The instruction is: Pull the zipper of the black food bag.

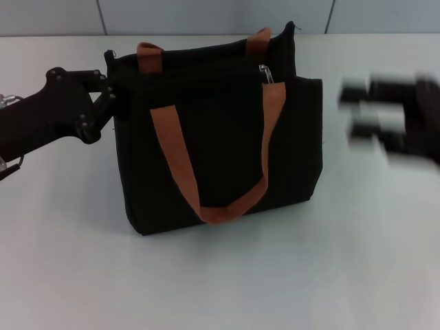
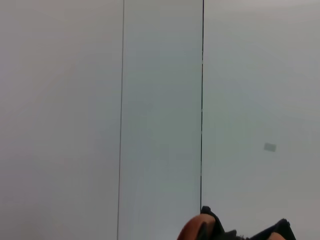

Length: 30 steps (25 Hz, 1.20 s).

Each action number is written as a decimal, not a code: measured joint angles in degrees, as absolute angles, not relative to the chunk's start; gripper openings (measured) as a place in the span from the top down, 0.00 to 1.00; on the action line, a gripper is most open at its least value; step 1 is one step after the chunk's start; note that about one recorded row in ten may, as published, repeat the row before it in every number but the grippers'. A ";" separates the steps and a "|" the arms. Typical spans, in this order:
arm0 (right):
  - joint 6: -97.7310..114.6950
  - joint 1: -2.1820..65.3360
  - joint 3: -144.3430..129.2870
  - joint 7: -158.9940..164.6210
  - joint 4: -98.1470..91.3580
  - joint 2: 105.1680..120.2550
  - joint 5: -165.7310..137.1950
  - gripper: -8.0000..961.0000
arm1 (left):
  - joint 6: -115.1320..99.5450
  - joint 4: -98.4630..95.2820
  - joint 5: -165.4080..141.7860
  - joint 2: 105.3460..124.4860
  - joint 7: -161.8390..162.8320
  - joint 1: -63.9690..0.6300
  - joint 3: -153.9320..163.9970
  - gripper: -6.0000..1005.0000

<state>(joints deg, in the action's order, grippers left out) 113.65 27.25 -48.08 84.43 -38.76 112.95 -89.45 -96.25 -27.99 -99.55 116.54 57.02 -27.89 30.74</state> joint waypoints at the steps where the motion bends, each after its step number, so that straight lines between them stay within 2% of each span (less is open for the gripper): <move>1: 114.88 26.90 -48.14 80.81 -37.55 112.79 -91.37 0.52 | -96.24 -27.96 -99.68 116.53 57.09 -27.76 30.76 0.89; 2: 115.87 26.43 -48.19 76.84 -36.39 112.77 -93.75 0.50 | -96.22 -27.95 -99.76 116.53 57.15 -27.63 30.78 0.89; 5: 114.24 25.17 -48.20 67.87 -34.70 114.20 -101.80 0.44 | -96.16 -28.01 -99.80 116.52 57.41 -27.27 30.86 0.89; 9: 106.93 23.96 -47.91 60.50 -33.90 117.70 -110.87 0.35 | -96.09 -28.22 -99.83 116.23 58.70 -26.57 30.65 0.89; 14: 104.89 23.79 -47.88 56.85 -31.79 118.29 -111.51 0.24 | -97.27 -28.60 -99.85 115.71 59.93 -25.62 33.88 0.89; 18: 104.85 24.01 -47.82 56.57 -31.29 118.30 -111.41 0.24 | -97.70 -30.28 -99.86 115.21 63.26 -25.08 36.35 0.88; 20: 104.54 24.14 -47.78 56.52 -31.29 118.30 -111.33 0.24 | -100.22 -32.22 -99.87 114.14 67.72 -24.53 37.17 0.70; 24: 103.62 24.18 -47.72 56.39 -31.25 118.30 -111.25 0.24 | -108.49 -33.15 -99.44 112.88 70.47 -24.07 34.46 0.62; 30: 102.82 24.50 -47.72 56.29 -31.21 118.35 -110.96 0.24 | -114.65 -32.74 -99.29 113.26 69.76 -23.58 30.52 0.51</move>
